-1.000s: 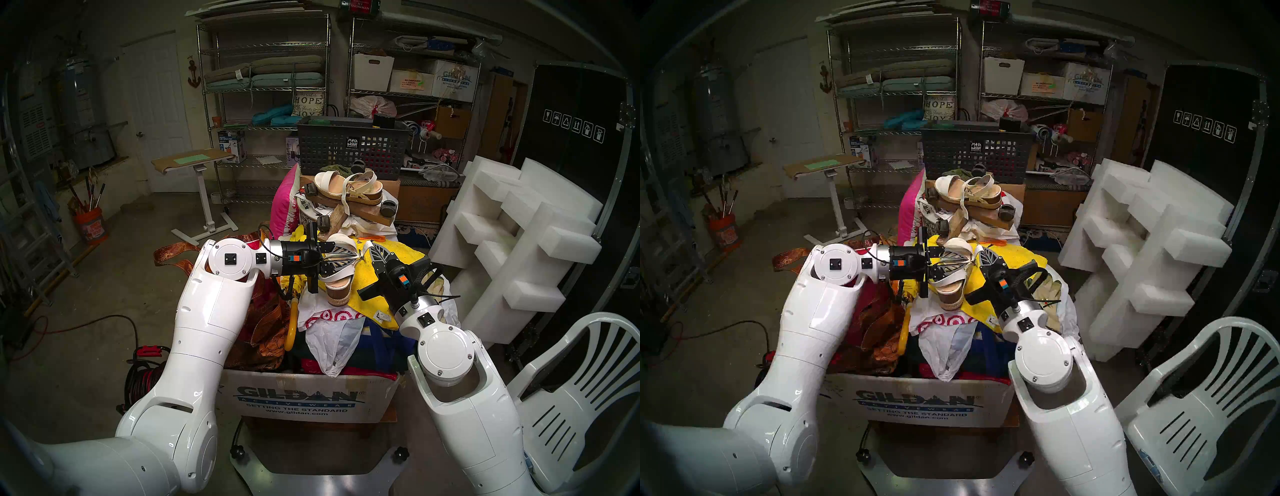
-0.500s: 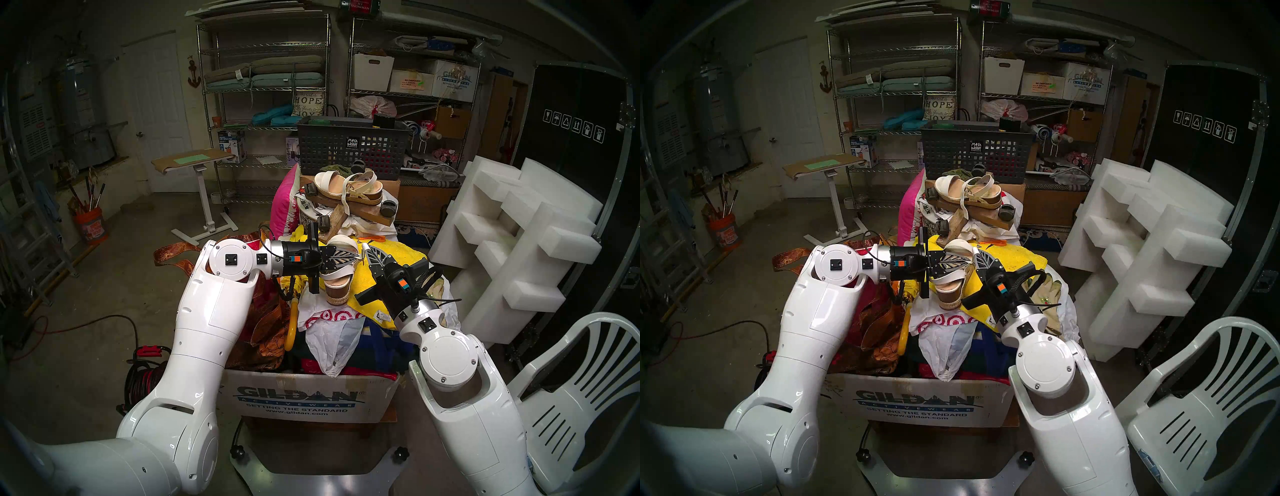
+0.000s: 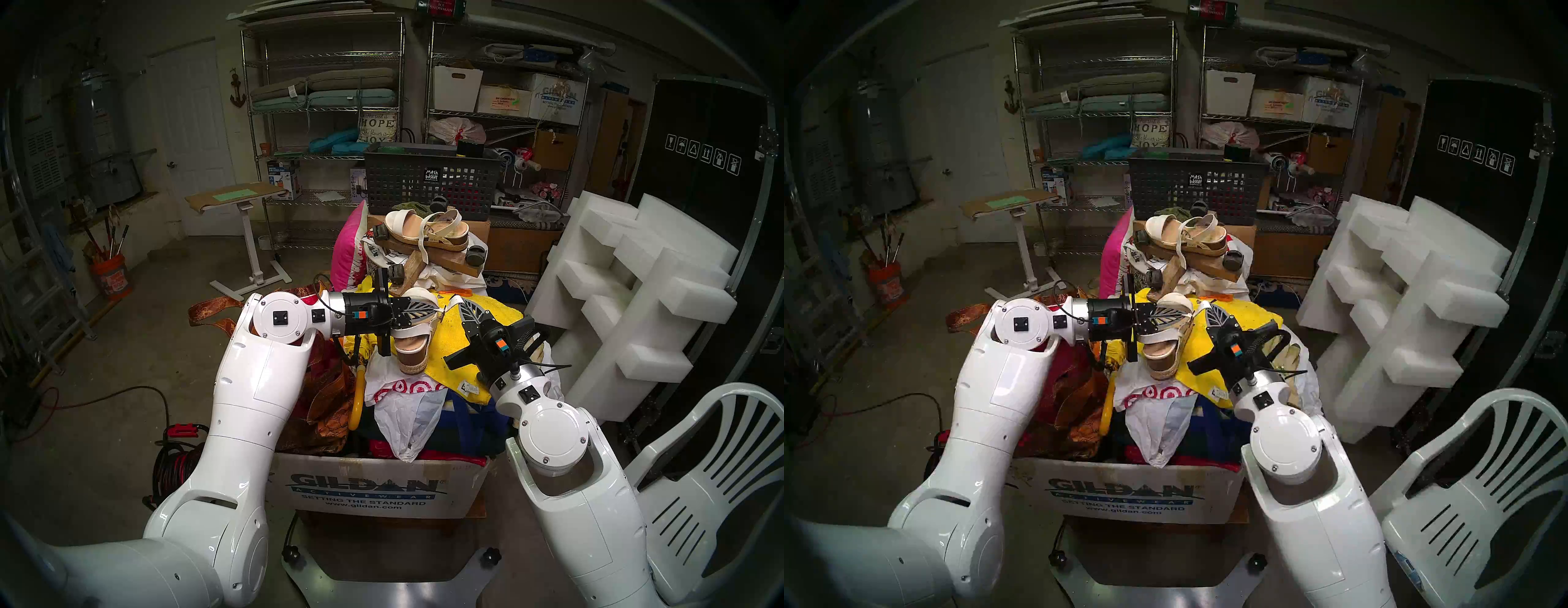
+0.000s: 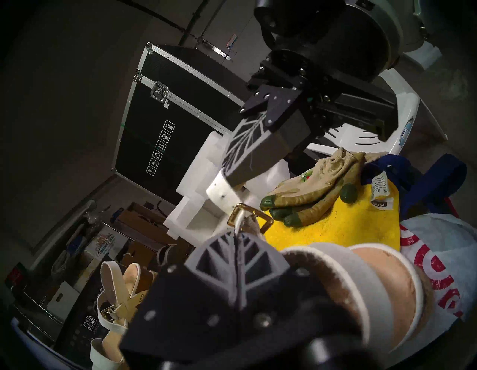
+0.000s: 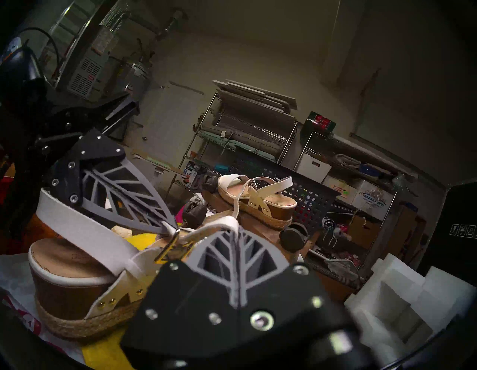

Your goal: Unbuckle a shoe

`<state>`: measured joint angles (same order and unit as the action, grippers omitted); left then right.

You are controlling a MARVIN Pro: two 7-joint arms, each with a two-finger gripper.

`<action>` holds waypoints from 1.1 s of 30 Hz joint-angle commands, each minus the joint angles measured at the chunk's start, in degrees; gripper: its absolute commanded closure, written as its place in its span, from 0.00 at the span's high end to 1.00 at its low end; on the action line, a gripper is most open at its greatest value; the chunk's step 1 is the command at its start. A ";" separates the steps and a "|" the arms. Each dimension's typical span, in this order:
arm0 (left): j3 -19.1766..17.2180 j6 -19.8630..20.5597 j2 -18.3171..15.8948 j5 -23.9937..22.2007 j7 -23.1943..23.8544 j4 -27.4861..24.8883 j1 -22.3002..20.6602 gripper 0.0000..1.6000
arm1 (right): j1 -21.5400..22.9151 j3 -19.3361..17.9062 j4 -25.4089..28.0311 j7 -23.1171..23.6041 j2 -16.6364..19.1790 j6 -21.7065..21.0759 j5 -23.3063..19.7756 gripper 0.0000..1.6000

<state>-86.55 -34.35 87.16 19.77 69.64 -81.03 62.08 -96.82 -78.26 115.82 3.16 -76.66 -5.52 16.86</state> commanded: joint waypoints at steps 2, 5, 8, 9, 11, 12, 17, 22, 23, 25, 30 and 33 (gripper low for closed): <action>-1.35 0.03 1.45 1.41 -3.43 -2.53 0.67 0.00 | 1.46 0.16 -0.07 -0.10 -0.31 0.16 0.16 0.09; -1.49 -0.10 1.44 1.46 -3.57 -2.47 0.73 0.00 | 1.53 0.17 -0.16 -0.11 -0.34 0.12 0.16 0.15; -2.04 -0.27 1.83 1.84 -4.62 -2.63 1.19 0.00 | 1.70 0.21 -0.37 -0.02 -0.36 0.10 0.07 0.21; -2.37 -0.50 2.13 2.16 -5.41 -2.76 1.43 0.00 | 1.78 0.29 -0.47 0.06 -0.38 0.08 0.05 0.27; -2.40 -0.34 2.16 2.20 -5.29 -2.79 1.38 0.00 | 1.85 0.38 -0.60 0.09 -0.38 0.10 0.08 0.33; -2.51 -0.21 2.25 2.26 -5.33 -2.89 1.38 0.00 | 1.92 0.46 -0.69 0.13 -0.37 0.10 0.10 0.34; -2.80 0.14 2.52 1.93 -5.13 -3.26 1.38 0.00 | 2.24 0.88 -1.02 0.07 -0.63 0.34 0.03 0.41; -2.74 0.54 2.58 1.45 -4.33 -3.65 1.69 0.00 | 2.58 1.34 -0.98 -0.15 -0.68 0.70 0.17 0.85; -2.72 0.51 2.57 1.35 -4.26 -3.66 1.82 0.00 | 2.77 1.46 -1.04 -0.26 -0.76 0.87 0.30 0.85; -2.69 0.61 2.50 1.09 -3.89 -3.63 1.89 0.00 | 3.02 1.65 -1.04 -0.26 -0.68 0.81 0.38 0.94; -2.72 0.79 2.28 0.80 -3.43 -3.88 2.08 0.00 | 3.36 1.94 -0.98 -0.36 -0.66 0.49 0.73 0.76; -2.91 0.83 2.04 0.63 -3.27 -4.09 2.16 0.00 | 3.28 1.93 -0.77 -0.45 -0.64 0.20 0.90 0.31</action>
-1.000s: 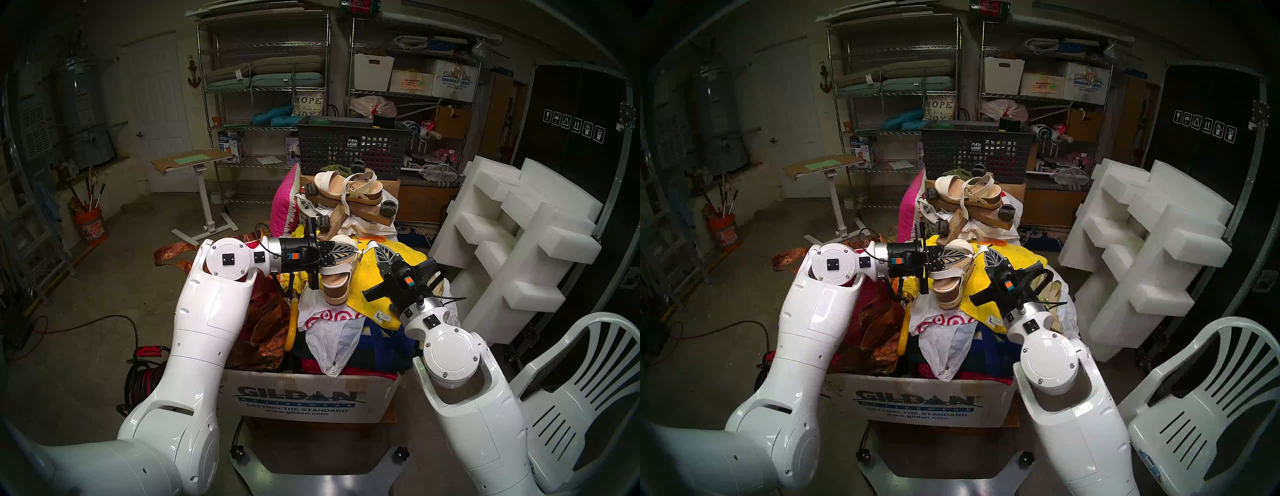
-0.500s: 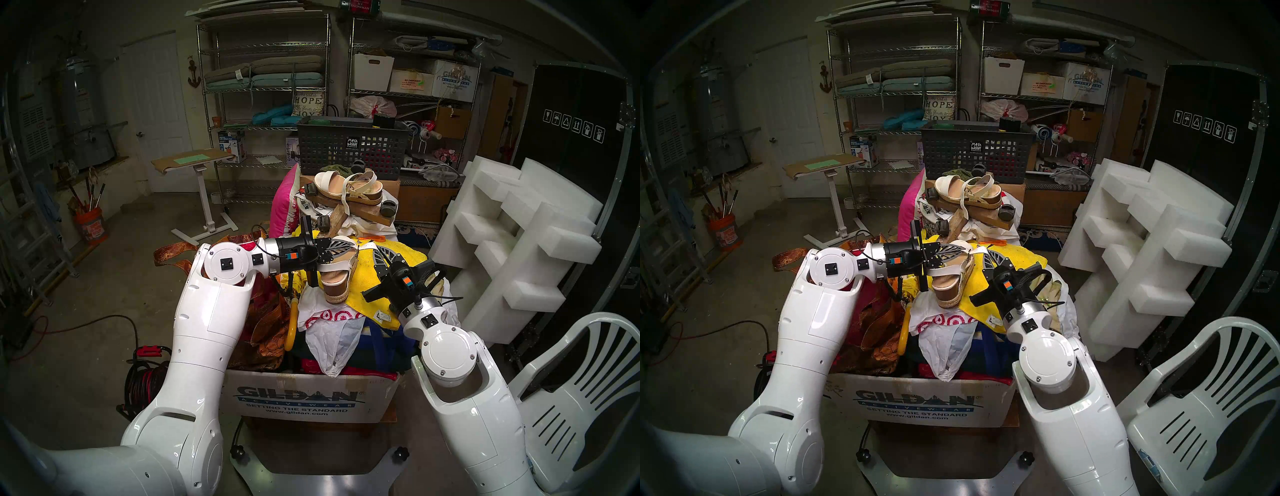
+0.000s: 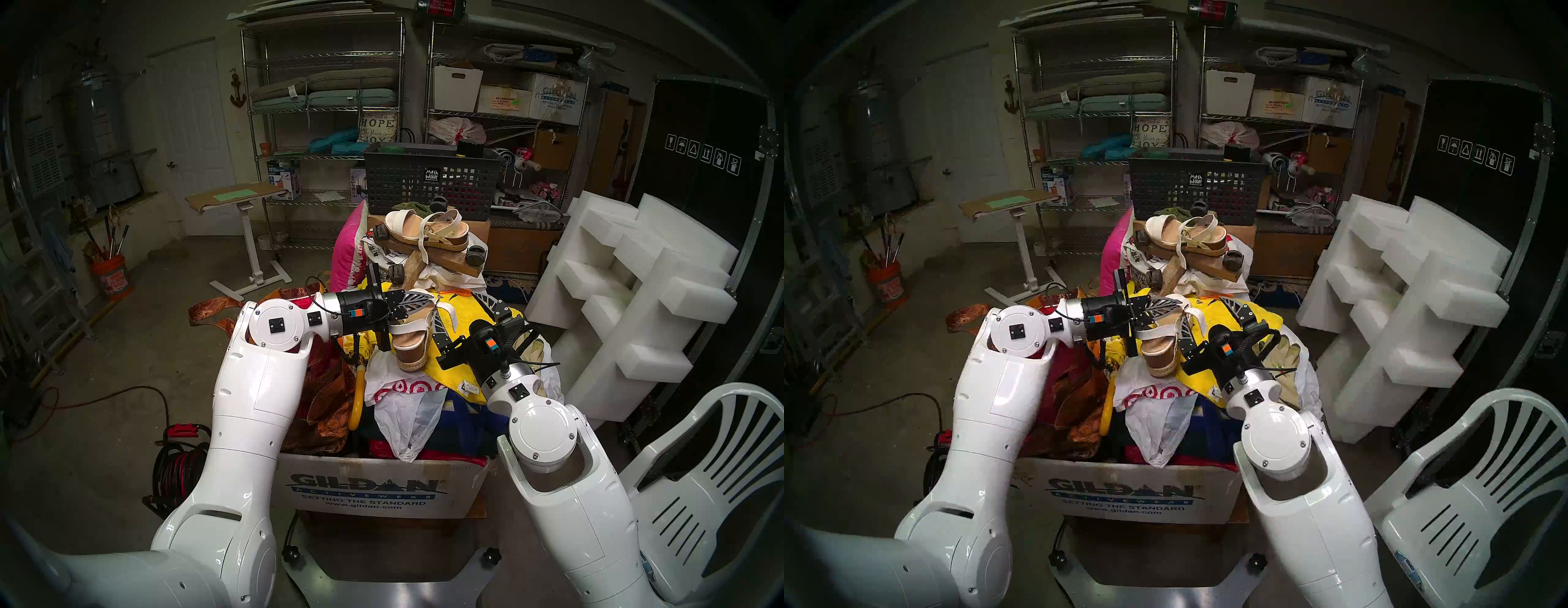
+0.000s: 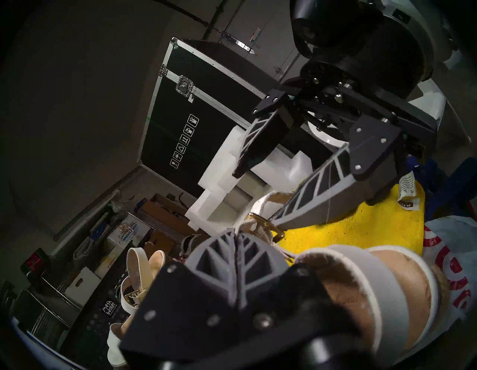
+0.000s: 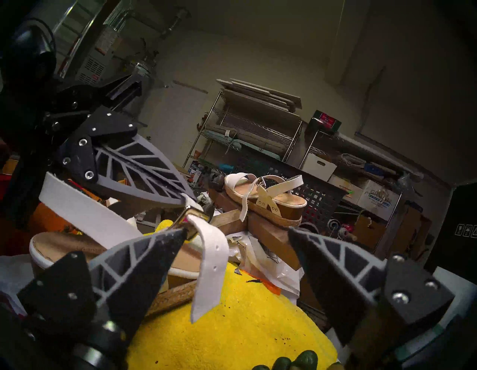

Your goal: Unbuckle a shoe

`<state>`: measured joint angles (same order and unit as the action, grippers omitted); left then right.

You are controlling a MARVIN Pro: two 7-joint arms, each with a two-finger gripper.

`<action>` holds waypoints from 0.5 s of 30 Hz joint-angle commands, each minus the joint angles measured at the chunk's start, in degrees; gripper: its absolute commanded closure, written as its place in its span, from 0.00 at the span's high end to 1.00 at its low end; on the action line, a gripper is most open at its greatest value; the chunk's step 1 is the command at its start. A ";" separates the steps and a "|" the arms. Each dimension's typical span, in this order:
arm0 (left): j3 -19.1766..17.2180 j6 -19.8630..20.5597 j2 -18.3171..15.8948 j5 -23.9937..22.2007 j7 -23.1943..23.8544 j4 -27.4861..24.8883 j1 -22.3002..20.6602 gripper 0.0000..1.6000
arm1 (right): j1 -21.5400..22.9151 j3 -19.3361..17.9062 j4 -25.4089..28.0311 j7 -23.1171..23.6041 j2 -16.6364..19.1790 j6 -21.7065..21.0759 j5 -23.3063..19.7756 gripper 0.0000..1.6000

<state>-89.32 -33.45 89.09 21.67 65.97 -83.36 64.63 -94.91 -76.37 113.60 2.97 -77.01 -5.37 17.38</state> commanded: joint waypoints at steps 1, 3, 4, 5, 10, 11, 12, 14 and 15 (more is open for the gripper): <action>-0.25 -0.09 0.02 -1.31 0.44 -1.82 -0.36 0.00 | 1.21 0.00 1.67 -0.26 -0.20 -0.31 0.56 0.32; -0.41 -0.20 -0.14 -1.36 0.53 -1.76 -0.38 0.00 | 0.77 -0.14 1.85 -0.41 -0.14 -0.42 0.67 0.35; -0.47 -0.24 -0.17 -1.37 0.57 -1.75 -0.39 0.00 | 0.58 -0.22 1.87 -0.45 -0.11 -0.34 0.68 0.39; -0.50 -0.23 -0.18 -1.32 0.59 -1.78 -0.39 0.00 | 0.37 -0.29 1.94 -0.53 -0.10 -0.28 0.70 0.42; -0.90 -0.74 0.20 -0.60 -0.28 -1.72 -0.27 0.00 | -1.74 -0.95 4.46 -0.85 0.10 -0.23 0.42 0.47; -1.07 -0.90 0.42 -0.11 -0.77 -1.37 -0.41 0.00 | -2.75 -1.37 5.62 -0.67 0.10 -0.29 -0.09 0.47; -1.18 -1.02 0.59 0.13 -1.15 -1.20 -0.41 0.00 | -3.19 -1.45 6.11 -0.46 0.22 -0.41 -0.18 0.47; -1.20 -1.11 0.68 0.26 -1.25 -1.01 -0.48 0.00 | -3.58 -1.53 6.49 -0.28 0.32 -0.42 -0.30 0.47; -1.31 -1.07 0.93 0.65 -1.71 -0.88 -0.40 0.00 | -4.08 -1.65 6.92 0.13 0.39 -0.45 -0.83 0.47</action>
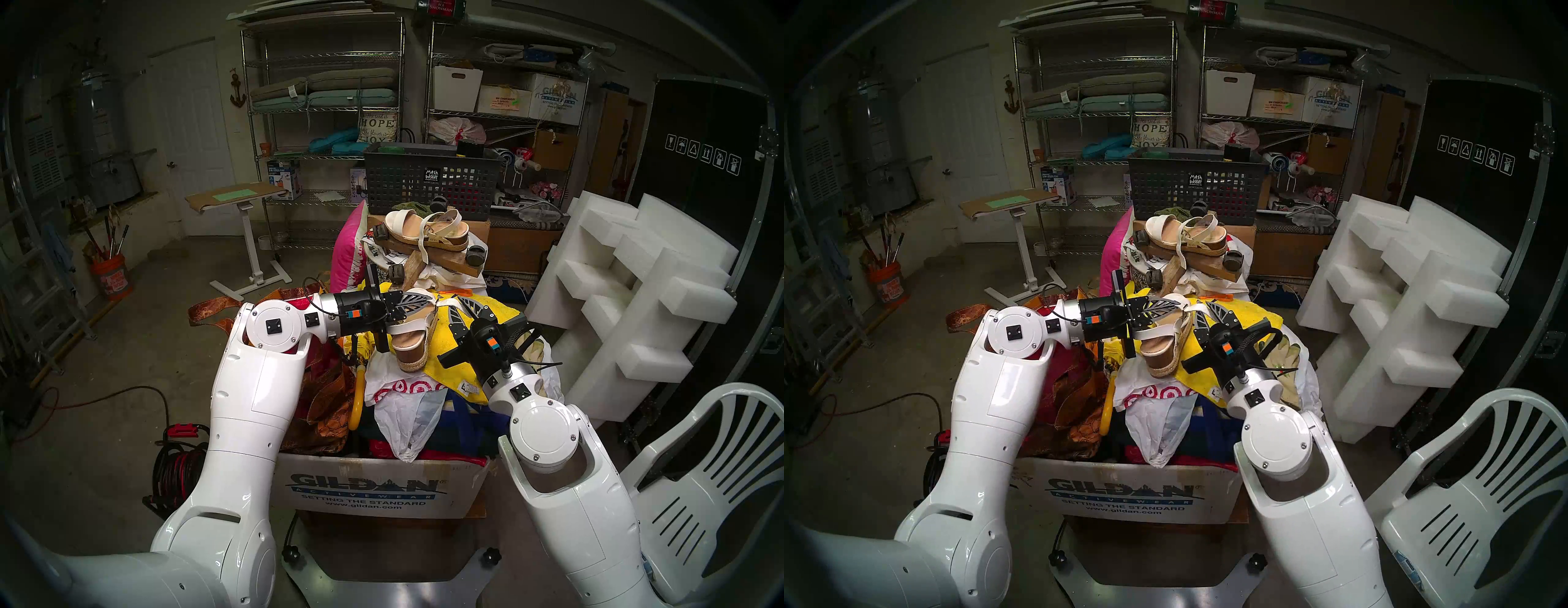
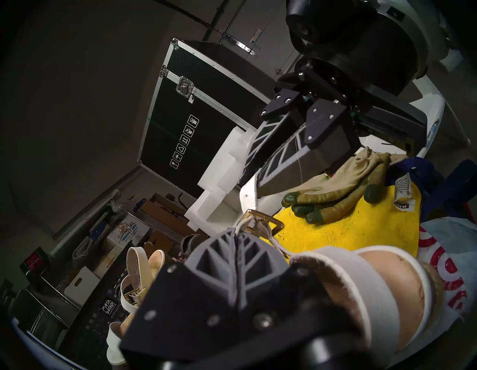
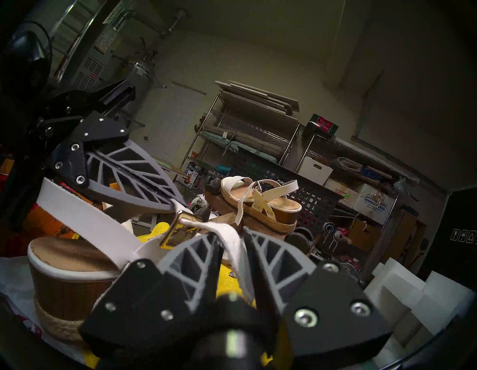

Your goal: Unbuckle a shoe

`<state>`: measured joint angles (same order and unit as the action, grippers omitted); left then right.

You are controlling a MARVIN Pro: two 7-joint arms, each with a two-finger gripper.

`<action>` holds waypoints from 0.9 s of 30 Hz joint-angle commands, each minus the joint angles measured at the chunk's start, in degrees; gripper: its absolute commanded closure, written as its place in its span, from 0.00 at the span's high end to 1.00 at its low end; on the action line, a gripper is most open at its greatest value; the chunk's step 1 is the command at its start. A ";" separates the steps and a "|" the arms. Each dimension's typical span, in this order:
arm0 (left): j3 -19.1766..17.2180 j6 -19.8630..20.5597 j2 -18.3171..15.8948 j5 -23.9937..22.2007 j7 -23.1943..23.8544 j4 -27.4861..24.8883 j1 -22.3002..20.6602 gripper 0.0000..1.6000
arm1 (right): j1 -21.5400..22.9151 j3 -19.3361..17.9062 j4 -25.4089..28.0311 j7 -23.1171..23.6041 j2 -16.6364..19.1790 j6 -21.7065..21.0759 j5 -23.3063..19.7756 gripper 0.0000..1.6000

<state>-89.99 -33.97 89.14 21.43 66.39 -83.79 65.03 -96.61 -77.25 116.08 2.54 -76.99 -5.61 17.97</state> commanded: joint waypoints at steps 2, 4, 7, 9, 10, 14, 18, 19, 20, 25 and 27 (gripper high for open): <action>-0.64 -0.58 1.18 1.28 -2.56 -0.19 -0.75 0.00 | -3.20 -0.70 5.16 0.73 0.45 -0.16 -1.62 0.49; -0.81 -0.52 1.68 2.05 -3.42 -0.14 -0.47 0.00 | -4.00 -0.72 6.05 1.05 0.35 0.12 -2.43 0.50; -1.03 -0.45 2.28 2.88 -4.37 0.00 -0.20 0.00 | -4.88 -0.76 7.28 1.27 0.40 -0.15 -2.76 0.52; -1.26 -0.28 2.89 3.68 -5.18 0.06 -0.06 0.00 | -5.48 -1.05 7.86 1.65 0.41 -0.28 -3.09 0.57; -1.30 -0.30 3.04 3.96 -5.41 0.08 -0.04 0.00 | -5.66 -1.15 7.98 1.76 0.41 -0.29 -3.18 0.57; -1.45 -0.39 3.51 4.59 -5.96 0.20 0.01 0.00 | -6.27 -1.33 8.46 2.74 0.20 -0.33 -4.33 0.58; -1.47 -0.18 3.97 4.55 -5.91 -0.10 0.25 0.00 | -5.12 -0.24 7.09 3.64 -0.60 -0.39 -4.83 0.49; -1.50 -0.18 4.08 4.62 -5.90 -0.22 0.35 0.00 | -4.73 -0.06 6.70 3.96 -0.79 -0.44 -5.09 0.49; -1.49 -0.14 4.15 4.59 -5.85 -0.37 0.47 0.00 | -4.22 0.23 6.11 4.13 -1.01 -0.57 -5.17 0.49; -1.44 0.35 4.29 3.90 -4.98 -1.92 1.41 0.00 | -2.37 1.08 3.74 4.32 -1.84 -0.64 -5.10 0.48; -1.43 0.57 4.21 3.75 -4.68 -2.28 1.62 0.00 | -1.79 1.25 3.22 4.44 -2.12 -0.70 -5.15 0.48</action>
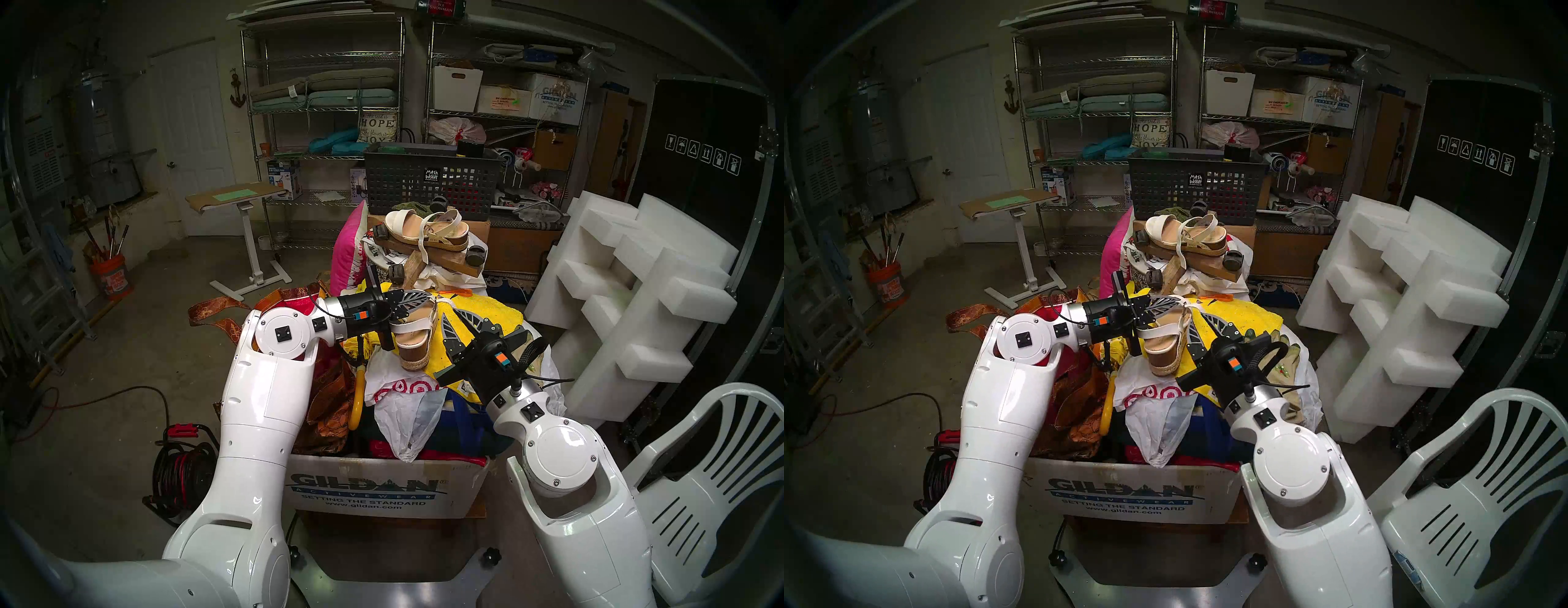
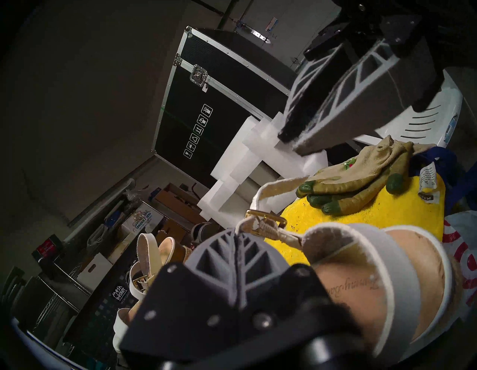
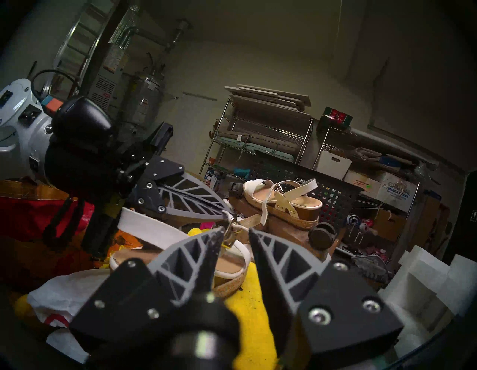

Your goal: Unbuckle a shoe

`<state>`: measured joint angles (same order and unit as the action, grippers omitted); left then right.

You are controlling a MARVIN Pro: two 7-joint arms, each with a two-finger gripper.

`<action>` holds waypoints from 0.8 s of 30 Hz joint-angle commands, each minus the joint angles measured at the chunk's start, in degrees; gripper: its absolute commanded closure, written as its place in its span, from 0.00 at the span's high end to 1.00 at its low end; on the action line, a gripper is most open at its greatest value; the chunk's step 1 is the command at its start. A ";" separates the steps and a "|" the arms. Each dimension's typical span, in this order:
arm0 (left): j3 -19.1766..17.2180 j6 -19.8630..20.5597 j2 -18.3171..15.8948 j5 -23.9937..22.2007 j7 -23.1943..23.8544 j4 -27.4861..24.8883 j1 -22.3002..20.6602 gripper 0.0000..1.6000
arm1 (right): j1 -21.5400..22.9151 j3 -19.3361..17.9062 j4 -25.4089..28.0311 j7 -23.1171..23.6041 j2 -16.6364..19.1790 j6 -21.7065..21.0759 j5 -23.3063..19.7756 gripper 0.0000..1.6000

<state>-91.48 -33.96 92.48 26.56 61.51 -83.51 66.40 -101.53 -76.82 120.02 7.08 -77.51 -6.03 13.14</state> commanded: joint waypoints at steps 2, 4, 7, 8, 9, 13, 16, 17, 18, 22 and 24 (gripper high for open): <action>-0.01 0.56 0.76 -1.47 0.29 -2.71 0.43 0.00 | 3.55 0.94 -1.06 0.00 -1.76 -0.35 -0.32 0.48; -0.06 0.72 0.69 -1.59 0.47 -2.84 0.54 0.00 | 3.97 1.04 -1.55 0.03 -1.96 -0.39 -0.28 0.48; -0.10 0.85 0.44 -1.91 1.00 -3.04 0.79 0.00 | 4.56 1.17 -2.23 -0.08 -2.37 -0.38 -0.24 0.47; -0.13 0.84 0.40 -1.98 1.07 -3.09 0.89 0.00 | 4.72 1.21 -2.37 -0.09 -2.45 -0.41 -0.24 0.47; -0.15 0.91 0.37 -2.06 1.21 -3.13 0.93 0.00 | 4.93 1.26 -2.50 -0.11 -2.57 -0.46 -0.24 0.47; -0.20 1.06 0.29 -2.25 1.61 -3.27 1.11 0.00 | 5.62 1.51 -2.96 -0.10 -2.83 -0.76 -0.31 0.47; -0.29 1.11 0.27 -2.46 1.91 -3.37 1.25 0.00 | 6.19 1.72 -3.45 -0.18 -2.96 -0.85 -0.30 0.47; -0.30 1.11 0.25 -2.54 2.00 -3.39 1.28 0.00 | 6.32 1.78 -3.57 -0.19 -3.01 -0.87 -0.30 0.47; -0.33 1.14 0.25 -2.59 2.10 -3.42 1.30 0.00 | 6.43 1.83 -3.65 -0.20 -3.04 -0.94 -0.30 0.48; -0.52 1.08 0.25 -2.78 2.48 -3.40 1.31 0.00 | 6.82 2.11 -4.14 -0.31 -3.15 -1.30 -0.21 0.47; -0.63 1.00 0.30 -2.87 2.59 -3.40 1.31 0.00 | 6.89 2.18 -4.36 -0.45 -3.17 -1.41 -0.19 0.46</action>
<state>-92.01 -32.47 92.65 24.67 64.01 -85.61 68.15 -96.50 -74.89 115.40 6.82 -79.87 -7.19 12.85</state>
